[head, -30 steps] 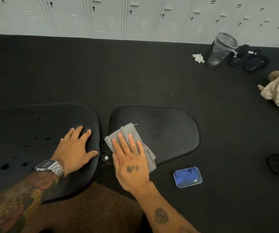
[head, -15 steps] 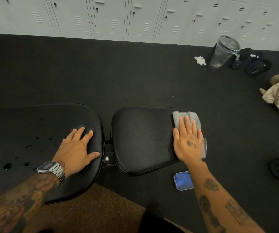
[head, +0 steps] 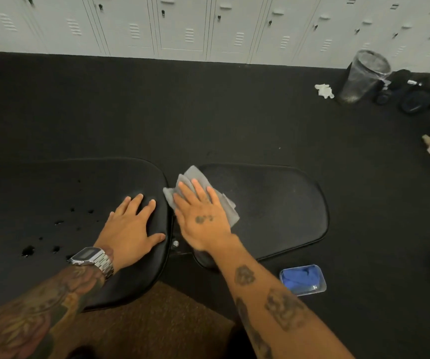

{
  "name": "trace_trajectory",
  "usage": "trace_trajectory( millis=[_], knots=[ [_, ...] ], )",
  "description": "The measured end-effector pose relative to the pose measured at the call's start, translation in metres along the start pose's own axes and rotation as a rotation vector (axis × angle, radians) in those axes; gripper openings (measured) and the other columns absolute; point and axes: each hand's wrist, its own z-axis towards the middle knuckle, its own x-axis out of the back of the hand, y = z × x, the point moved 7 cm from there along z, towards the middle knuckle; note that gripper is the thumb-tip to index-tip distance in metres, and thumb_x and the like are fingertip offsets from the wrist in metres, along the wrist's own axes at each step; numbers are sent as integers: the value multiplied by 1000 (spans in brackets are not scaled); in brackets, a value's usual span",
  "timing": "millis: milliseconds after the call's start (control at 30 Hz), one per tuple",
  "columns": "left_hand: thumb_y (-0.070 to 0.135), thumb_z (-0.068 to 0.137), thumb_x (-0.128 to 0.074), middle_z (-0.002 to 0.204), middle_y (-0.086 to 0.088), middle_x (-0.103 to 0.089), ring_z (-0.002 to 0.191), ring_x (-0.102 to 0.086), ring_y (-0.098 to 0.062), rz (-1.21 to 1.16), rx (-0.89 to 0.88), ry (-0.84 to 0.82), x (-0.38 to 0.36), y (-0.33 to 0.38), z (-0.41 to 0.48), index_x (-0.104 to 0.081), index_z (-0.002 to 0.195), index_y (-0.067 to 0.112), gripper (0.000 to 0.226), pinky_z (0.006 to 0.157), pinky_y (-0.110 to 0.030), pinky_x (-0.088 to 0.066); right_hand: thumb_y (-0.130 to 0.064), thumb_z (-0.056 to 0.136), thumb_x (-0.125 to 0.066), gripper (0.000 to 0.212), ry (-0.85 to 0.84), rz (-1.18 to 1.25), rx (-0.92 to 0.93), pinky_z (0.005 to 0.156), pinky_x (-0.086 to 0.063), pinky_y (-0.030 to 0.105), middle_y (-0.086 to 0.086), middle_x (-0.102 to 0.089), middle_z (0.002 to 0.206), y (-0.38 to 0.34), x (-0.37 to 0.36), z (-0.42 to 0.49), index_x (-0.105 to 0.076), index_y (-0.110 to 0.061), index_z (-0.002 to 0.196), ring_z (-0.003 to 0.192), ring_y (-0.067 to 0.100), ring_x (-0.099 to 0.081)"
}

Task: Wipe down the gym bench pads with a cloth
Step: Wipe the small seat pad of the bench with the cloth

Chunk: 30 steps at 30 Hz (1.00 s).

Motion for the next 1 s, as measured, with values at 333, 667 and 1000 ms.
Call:
trace_trajectory(
  millis=[333,667,1000],
  knots=[
    [59,86,-52,162,-5,-3,149,1,-29,-14,2,-15,1,-1,0,-12,153,25,85,119,-51,-15,-39,101,-21,44,154,2,-378,112,-24,42,-1,-57,129,141,47,28,-53,-25,129,126,22,-45],
    [58,87,-51,162,-5,-3,149,2,-29,-25,2,-7,1,0,-2,-12,153,25,83,119,-52,-15,-46,98,-13,64,235,22,-671,122,-13,46,-1,-19,165,172,35,-126,-29,-23,156,153,22,-14],
    [57,87,-53,162,-4,-3,149,2,-29,-28,9,2,-1,-2,0,-12,153,25,84,119,-52,-14,-36,104,-33,48,178,40,-165,120,-22,47,0,-34,160,5,-2,-80,-40,-27,151,150,27,-24]
  ],
)
